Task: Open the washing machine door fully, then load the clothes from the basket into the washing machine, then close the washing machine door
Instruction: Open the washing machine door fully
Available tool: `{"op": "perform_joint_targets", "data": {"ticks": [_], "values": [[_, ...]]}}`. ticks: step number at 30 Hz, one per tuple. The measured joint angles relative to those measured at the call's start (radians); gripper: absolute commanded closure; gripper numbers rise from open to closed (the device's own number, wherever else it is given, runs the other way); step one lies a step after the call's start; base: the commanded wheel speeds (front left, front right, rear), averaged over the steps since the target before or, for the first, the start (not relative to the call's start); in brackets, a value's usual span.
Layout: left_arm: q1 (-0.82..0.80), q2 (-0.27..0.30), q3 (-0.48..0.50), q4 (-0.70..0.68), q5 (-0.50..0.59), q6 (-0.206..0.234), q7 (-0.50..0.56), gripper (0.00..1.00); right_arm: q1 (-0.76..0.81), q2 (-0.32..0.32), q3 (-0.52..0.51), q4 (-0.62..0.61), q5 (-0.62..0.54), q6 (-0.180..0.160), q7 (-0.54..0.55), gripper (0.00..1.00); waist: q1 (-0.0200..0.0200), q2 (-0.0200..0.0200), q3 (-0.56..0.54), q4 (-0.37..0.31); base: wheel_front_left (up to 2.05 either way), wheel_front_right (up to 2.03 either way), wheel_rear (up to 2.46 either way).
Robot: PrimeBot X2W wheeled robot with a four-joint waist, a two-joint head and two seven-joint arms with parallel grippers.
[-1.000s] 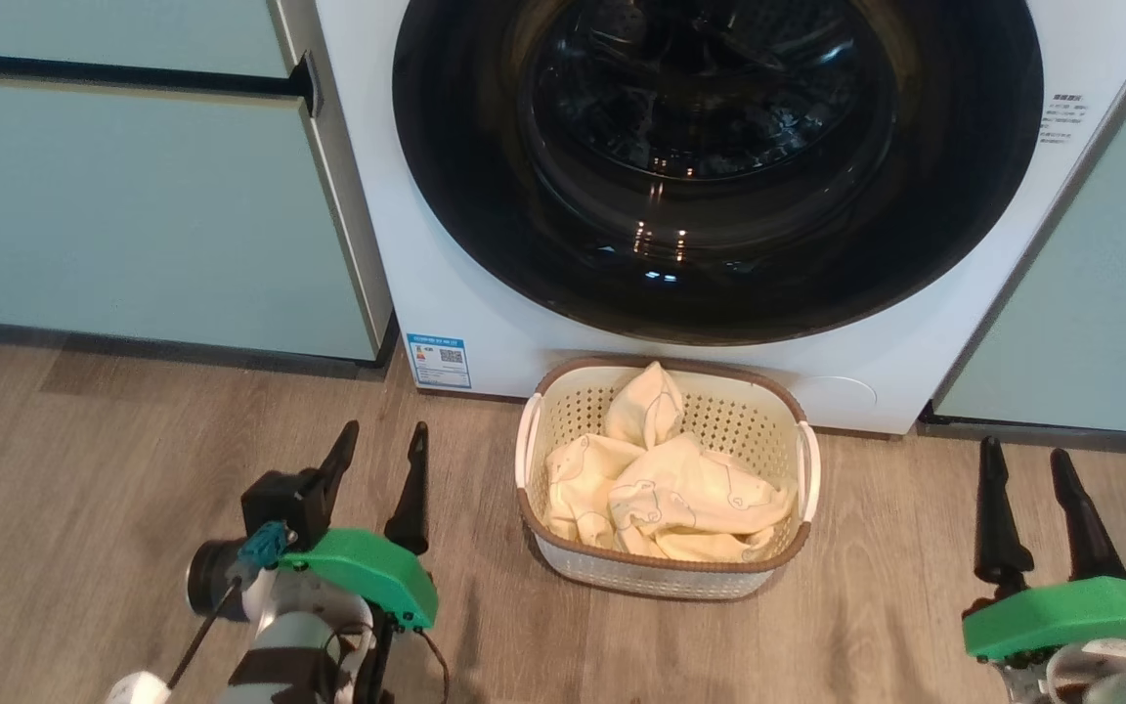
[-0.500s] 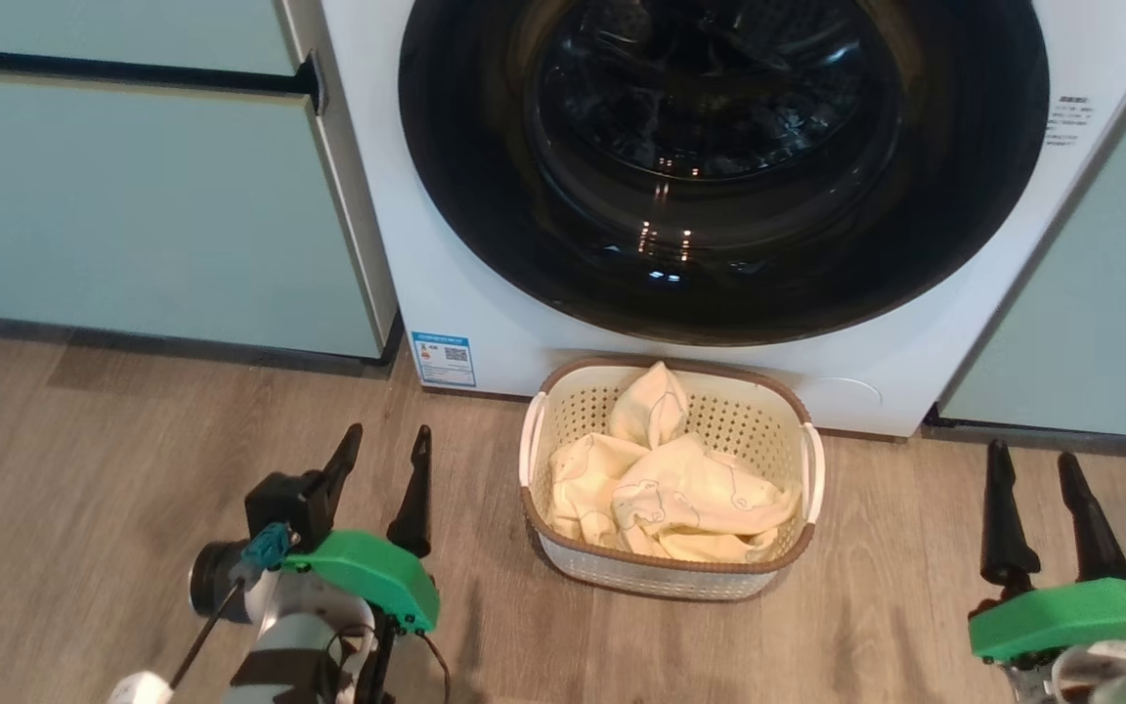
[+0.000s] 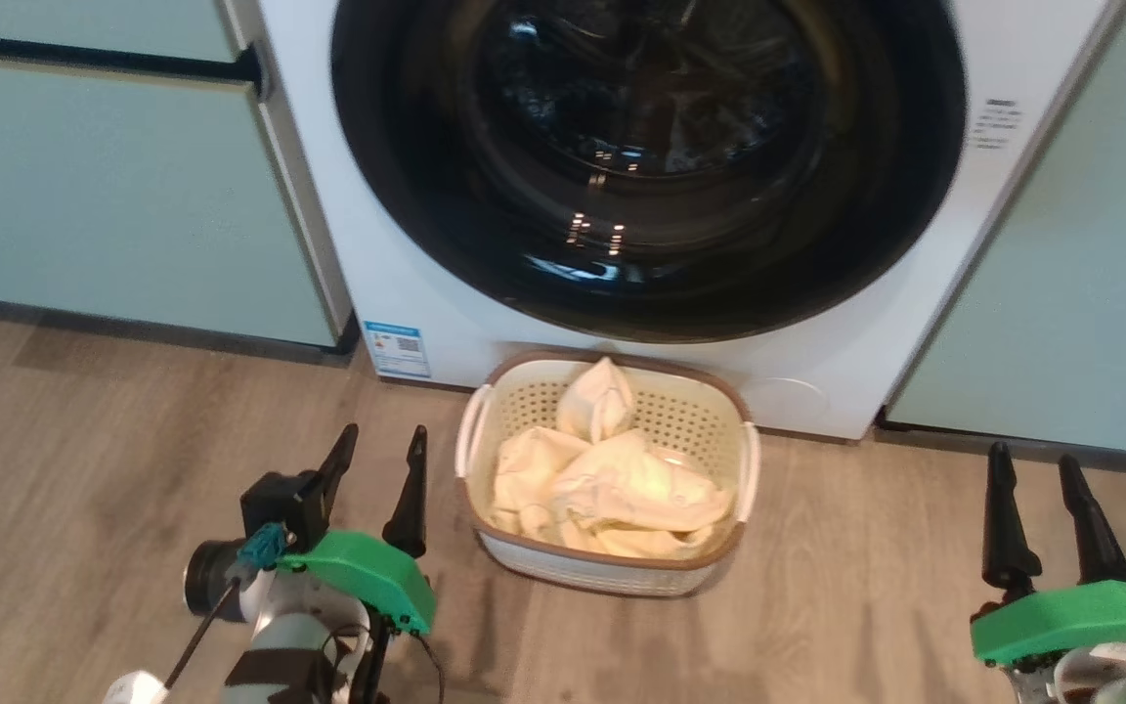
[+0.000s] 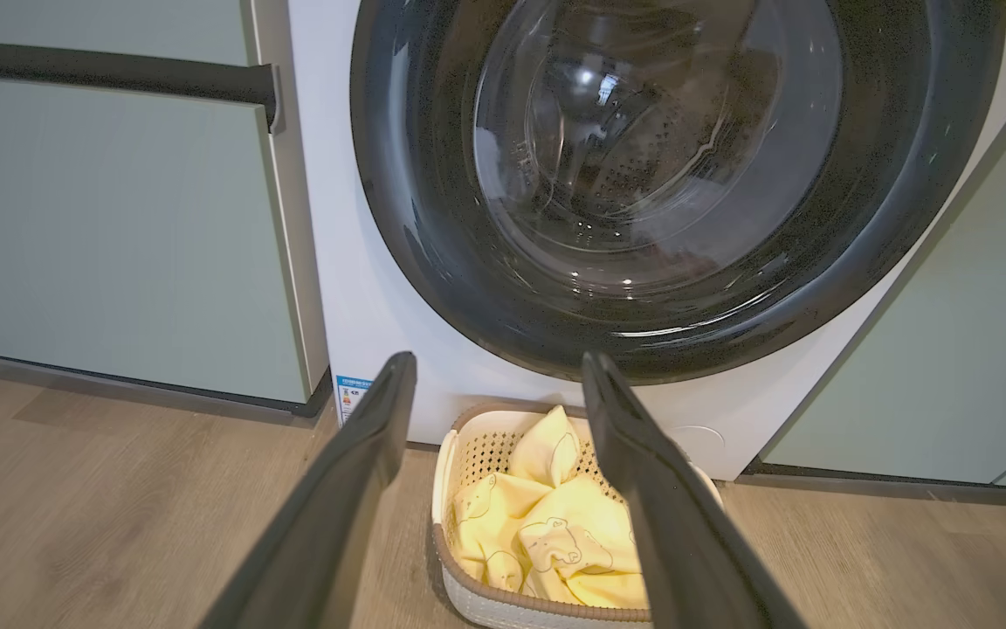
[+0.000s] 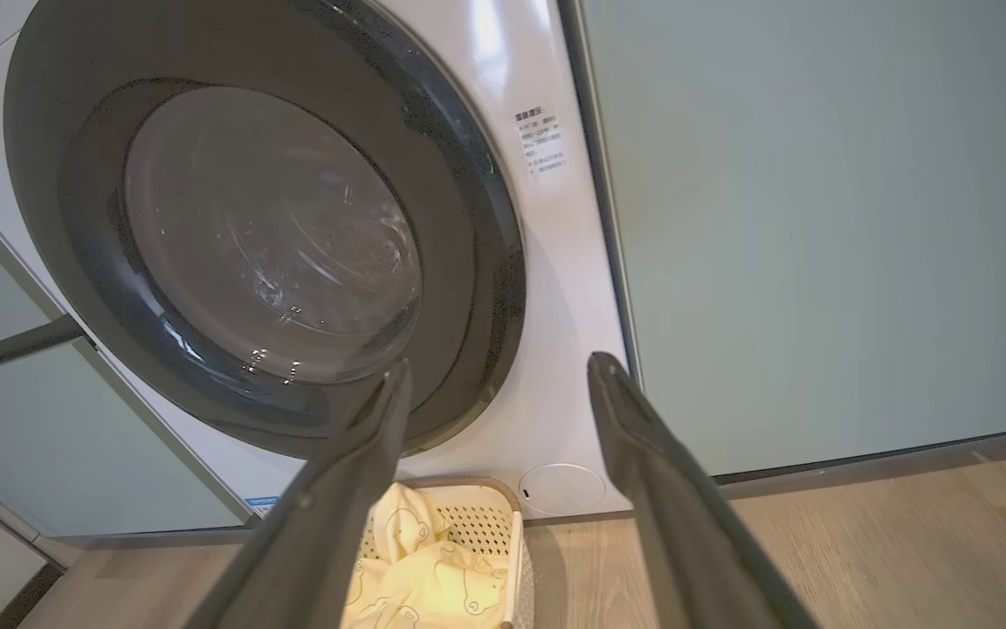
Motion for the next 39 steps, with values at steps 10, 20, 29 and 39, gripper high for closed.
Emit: {"op": "perform_joint_targets", "data": {"ticks": [10,20,29,39], "values": [[0.000,0.000,-0.002,0.004,0.000,0.000,0.000,0.00,0.000,0.000,0.000,0.004,0.000,0.000,0.000,0.00,0.0000,0.0000,0.000,-0.003,1.19,1.26,-2.45],[0.000,-0.005,-0.008,0.007,0.009,0.000,0.000,0.00,0.000,-0.008,-0.006,0.007,0.000,0.000,0.000,0.00,0.0000,0.0000,-0.001,-0.005,0.70,0.77,-1.47],[0.000,-0.004,-0.006,0.012,0.009,0.000,0.000,0.00,0.000,-0.007,-0.006,0.010,0.000,0.000,0.000,0.00,0.0000,0.0000,-0.008,-0.004,0.08,0.08,-0.16],[0.000,-0.004,-0.006,0.016,0.010,0.004,0.000,0.00,0.000,-0.007,-0.005,0.015,0.001,0.000,0.000,0.00,0.0000,0.0000,-0.016,-0.005,0.00,0.00,0.00]]}}
